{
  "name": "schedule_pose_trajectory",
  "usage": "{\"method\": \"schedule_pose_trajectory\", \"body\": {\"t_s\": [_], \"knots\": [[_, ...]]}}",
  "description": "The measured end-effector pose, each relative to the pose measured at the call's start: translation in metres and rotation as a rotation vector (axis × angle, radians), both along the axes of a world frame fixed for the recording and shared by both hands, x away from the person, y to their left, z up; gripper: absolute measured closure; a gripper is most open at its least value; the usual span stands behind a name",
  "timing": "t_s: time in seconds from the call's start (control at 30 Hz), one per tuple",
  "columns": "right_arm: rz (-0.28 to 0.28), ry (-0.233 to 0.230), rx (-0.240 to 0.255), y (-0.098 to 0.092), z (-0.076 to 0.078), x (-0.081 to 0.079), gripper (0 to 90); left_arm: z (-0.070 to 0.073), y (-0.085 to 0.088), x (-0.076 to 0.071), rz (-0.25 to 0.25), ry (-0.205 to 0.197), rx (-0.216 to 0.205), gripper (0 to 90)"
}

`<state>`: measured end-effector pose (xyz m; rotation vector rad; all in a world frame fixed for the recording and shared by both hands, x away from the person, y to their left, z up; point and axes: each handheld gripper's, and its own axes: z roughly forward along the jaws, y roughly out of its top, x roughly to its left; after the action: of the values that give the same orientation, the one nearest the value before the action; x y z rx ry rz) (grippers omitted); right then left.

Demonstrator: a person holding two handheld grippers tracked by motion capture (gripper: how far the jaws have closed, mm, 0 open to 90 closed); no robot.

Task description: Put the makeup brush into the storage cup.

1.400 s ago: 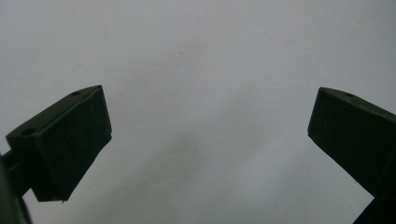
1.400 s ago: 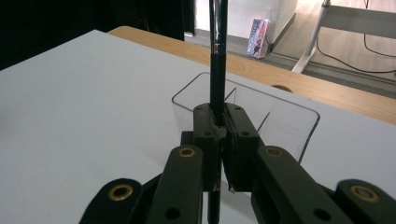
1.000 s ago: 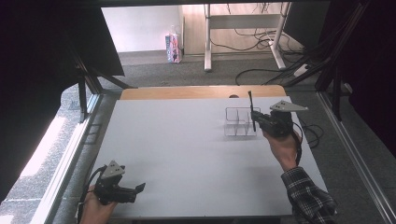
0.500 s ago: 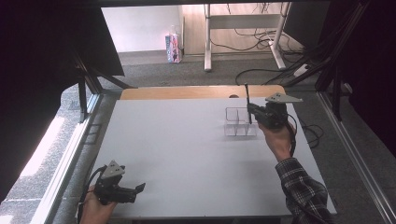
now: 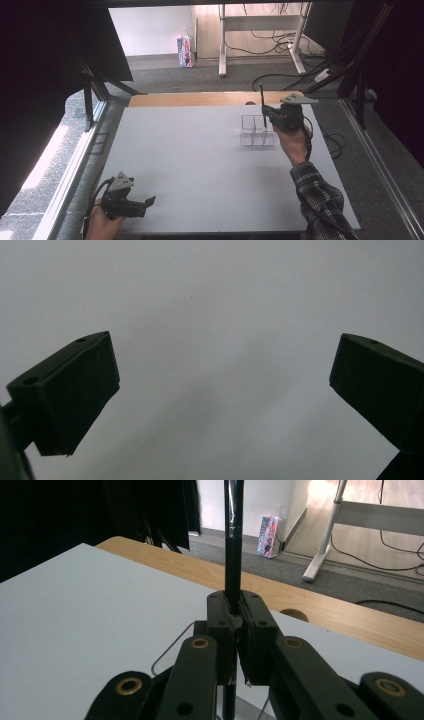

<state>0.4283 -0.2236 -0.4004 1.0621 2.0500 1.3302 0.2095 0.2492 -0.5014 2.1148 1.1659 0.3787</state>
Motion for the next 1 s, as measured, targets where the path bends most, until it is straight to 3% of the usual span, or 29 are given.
{"method": "schedule_pose_trajectory", "body": {"t_s": [0.57,1.0], "knots": [[-0.023,-0.009,-0.013,0.004,-0.001,0.016,83.8,0.000,0.000,0.000,-0.001,-0.001,0.000,0.1],[-0.036,0.009,-0.017,0.004,-0.015,0.021,83.7,0.000,0.000,-0.001,0.000,0.001,-0.001,0.1]]}}
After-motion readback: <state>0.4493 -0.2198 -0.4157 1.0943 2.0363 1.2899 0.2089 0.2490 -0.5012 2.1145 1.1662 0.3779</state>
